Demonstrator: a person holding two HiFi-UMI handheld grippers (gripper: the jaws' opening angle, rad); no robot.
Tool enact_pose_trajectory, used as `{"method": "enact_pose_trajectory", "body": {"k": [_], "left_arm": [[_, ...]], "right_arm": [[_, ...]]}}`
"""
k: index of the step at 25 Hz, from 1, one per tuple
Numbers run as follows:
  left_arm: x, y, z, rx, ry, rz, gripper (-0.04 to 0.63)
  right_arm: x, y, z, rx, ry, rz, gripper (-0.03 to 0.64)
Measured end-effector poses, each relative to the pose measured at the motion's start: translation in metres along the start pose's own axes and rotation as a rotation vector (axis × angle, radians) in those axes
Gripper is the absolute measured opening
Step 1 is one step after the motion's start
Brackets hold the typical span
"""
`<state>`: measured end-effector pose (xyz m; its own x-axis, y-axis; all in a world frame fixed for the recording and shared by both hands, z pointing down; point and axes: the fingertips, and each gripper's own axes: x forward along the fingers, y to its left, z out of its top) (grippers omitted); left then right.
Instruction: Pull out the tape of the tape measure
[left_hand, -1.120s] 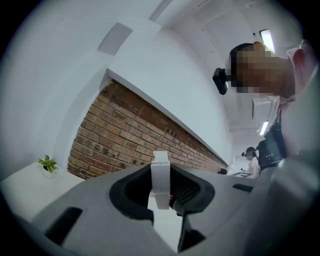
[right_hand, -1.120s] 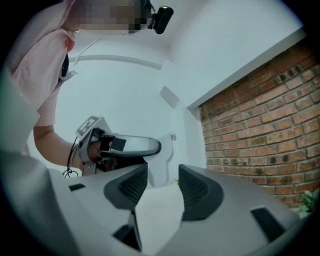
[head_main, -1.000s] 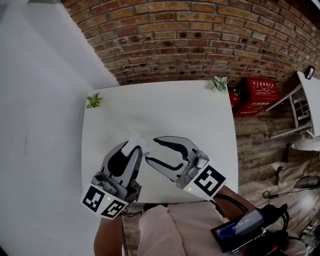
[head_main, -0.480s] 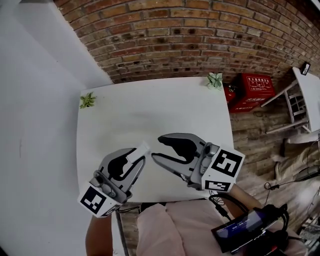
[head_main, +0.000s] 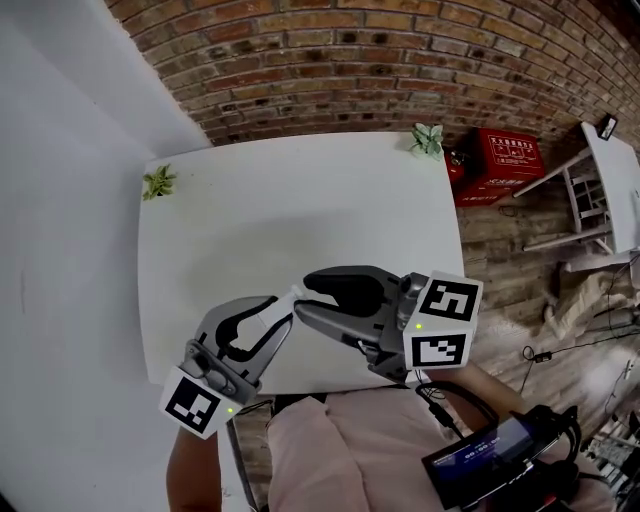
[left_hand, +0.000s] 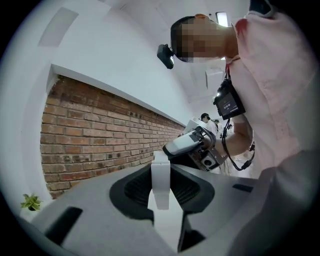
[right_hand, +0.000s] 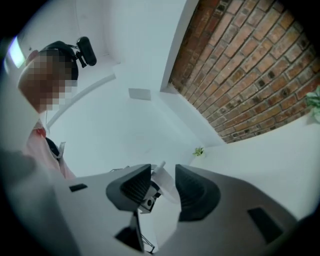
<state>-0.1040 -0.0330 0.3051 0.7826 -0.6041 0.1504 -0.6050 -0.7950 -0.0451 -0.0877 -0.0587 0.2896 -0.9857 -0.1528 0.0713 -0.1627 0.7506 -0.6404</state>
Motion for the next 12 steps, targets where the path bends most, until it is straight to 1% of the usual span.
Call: {"method": "enact_pose_trajectory", "body": {"k": [3,6,12], "left_arm": [[0.000,-0.001,-0.005,0.010,0.003,-0.013,0.103],[0.001,-0.002,-0.007,0.038,0.006,-0.027,0.103],[0.004,-0.003,-0.009,0.103,0.025,-0.042,0.103]], "right_arm": [[0.002,-0.004,-0.008,0.076,0.016,0.016,0.153],[0.003,-0.005,-0.012,0.146,0.024,0.042,0.138],[0.003,-0.005,-0.019,0.214,0.034,0.057,0.087]]}}
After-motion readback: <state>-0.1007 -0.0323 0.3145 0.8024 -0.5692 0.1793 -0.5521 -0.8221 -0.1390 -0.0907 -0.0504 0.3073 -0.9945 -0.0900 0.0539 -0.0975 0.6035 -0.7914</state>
